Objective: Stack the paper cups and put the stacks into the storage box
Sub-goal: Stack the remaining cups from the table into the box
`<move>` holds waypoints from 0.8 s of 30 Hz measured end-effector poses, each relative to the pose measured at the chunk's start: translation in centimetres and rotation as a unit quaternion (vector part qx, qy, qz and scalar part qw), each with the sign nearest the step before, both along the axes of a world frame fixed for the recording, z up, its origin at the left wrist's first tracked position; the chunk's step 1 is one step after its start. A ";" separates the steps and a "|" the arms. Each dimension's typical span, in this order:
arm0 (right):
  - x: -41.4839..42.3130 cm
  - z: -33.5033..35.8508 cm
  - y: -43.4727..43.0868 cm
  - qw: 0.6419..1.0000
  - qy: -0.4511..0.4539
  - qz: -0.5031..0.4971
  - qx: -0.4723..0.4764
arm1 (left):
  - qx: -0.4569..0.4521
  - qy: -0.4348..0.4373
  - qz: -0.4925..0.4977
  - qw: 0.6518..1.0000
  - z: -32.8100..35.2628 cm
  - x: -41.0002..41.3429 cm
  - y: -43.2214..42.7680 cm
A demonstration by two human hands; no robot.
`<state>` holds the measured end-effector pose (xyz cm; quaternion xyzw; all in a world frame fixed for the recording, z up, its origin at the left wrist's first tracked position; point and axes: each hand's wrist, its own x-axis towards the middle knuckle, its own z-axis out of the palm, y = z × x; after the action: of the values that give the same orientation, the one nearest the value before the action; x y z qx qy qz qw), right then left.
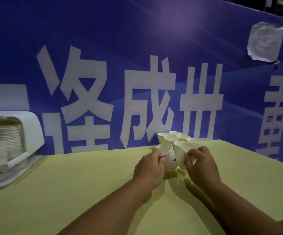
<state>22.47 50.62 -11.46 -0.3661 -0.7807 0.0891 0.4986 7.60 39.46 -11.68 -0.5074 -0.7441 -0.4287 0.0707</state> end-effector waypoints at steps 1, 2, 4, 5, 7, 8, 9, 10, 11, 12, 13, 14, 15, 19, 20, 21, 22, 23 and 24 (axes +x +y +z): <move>-0.7 0.3 -0.6 1.000 0.005 0.008 -0.003 | 0.001 0.008 0.007 1.000 0.1 -0.7 -0.9; -1.5 0.5 -1.3 1.000 0.009 0.016 -0.005 | 0.002 0.017 0.014 1.000 0.2 -1.4 -1.8; -3.3 1.0 -2.8 0.999 0.014 0.035 -0.004 | 0.005 0.033 0.031 0.999 0.5 -3.0 -3.6; -4.3 1.3 -3.6 0.999 0.015 0.045 -0.001 | 0.006 0.039 0.040 0.998 0.6 -3.9 -4.6; -6.3 1.8 -4.9 0.998 0.013 0.060 0.009 | 0.011 0.048 0.058 0.997 0.9 -5.6 -6.5; -7.3 2.1 -5.6 0.998 0.014 0.066 0.011 | 0.014 0.052 0.065 0.996 1.0 -6.3 -7.4; -8.3 2.4 -6.3 0.997 0.018 0.071 0.011 | 0.017 0.057 0.073 0.996 1.1 -7.1 -8.4; -9.4 2.6 -7.0 0.997 0.022 0.076 0.012 | 0.022 0.060 0.082 0.995 1.2 -7.9 -9.3; -10.4 2.7 -7.7 0.996 0.026 0.080 0.014 | 0.027 0.063 0.090 0.994 1.3 -8.7 -10.2; -11.5 2.8 -8.4 0.996 0.027 0.084 0.016 | 0.033 0.067 0.098 0.992 1.3 -9.5 -11.0; -12.5 2.9 -9.1 0.995 0.026 0.090 0.016 | 0.037 0.071 0.105 0.991 1.4 -10.4 -11.9; -13.5 3.0 -9.7 0.995 0.025 0.099 0.014 | 0.040 0.076 0.111 0.990 1.5 -11.2 -12.7; -14.5 3.0 -10.4 0.994 0.023 0.110 0.011 | 0.040 0.081 0.117 0.989 1.6 -12.1 -13.6; -18.4 3.0 -12.7 0.987 0.028 0.156 0.000 | 0.035 0.097 0.138 0.985 1.7 -15.7 -17.2; -19.4 3.0 -13.3 0.986 0.031 0.164 -0.004 | 0.037 0.098 0.147 0.983 1.8 -16.5 -18.0; -20.4 3.0 -13.9 0.985 0.033 0.172 -0.007 | 0.039 0.100 0.156 0.982 2.0 -17.3 -18.9; -21.4 3.0 -14.5 0.983 0.033 0.181 -0.007 | 0.044 0.103 0.162 0.980 2.2 -18.1 -19.7; -22.4 3.1 -15.2 0.981 0.034 0.191 -0.005 | 0.049 0.108 0.169 0.979 2.5 -18.8 -20.6; -23.3 3.1 -15.9 0.979 0.036 0.202 -0.007 | 0.054 0.112 0.175 0.977 2.8 -19.5 -21.4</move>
<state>-0.84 34.71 -8.35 -0.2010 -0.8194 0.2059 0.4958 -11.90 18.05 -8.85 -0.4098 -0.7845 -0.3898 0.2544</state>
